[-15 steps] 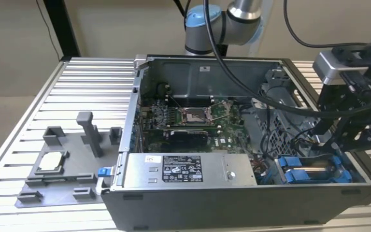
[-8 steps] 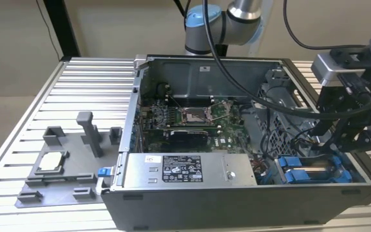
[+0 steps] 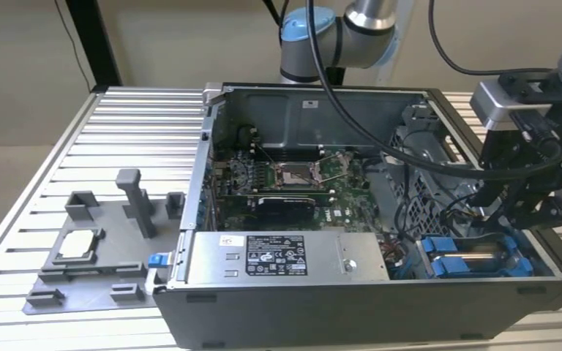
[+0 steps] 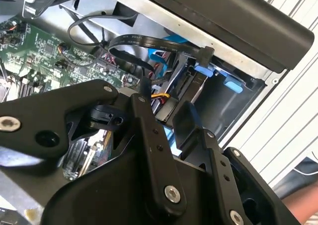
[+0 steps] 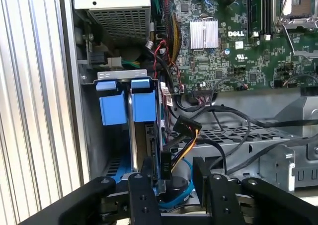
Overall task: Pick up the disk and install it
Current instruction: 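Insert the first disk wire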
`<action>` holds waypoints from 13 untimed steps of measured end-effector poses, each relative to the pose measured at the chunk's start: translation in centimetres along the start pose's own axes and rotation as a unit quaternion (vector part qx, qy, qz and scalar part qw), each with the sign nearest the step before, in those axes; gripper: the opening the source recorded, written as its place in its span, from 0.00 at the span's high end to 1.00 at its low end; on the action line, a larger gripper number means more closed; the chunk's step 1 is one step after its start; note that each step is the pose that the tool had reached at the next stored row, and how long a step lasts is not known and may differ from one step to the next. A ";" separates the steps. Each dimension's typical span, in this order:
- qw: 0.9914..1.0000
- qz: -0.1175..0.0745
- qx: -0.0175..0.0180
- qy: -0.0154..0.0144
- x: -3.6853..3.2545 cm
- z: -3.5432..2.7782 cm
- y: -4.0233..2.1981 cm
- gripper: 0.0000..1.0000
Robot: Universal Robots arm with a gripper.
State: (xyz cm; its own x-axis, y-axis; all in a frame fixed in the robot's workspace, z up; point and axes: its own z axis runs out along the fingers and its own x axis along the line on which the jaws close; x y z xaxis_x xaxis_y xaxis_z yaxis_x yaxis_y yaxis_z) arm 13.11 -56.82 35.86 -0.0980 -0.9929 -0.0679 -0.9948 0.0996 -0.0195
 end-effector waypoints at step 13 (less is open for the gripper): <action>1.000 0.000 0.000 0.001 -0.04 0.10 0.01 1.00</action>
State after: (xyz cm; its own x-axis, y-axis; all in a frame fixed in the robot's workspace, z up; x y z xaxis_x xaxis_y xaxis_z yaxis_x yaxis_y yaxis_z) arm 13.10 -56.78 35.76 -0.0982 -0.9930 -0.0650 -0.9948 0.0997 -0.0197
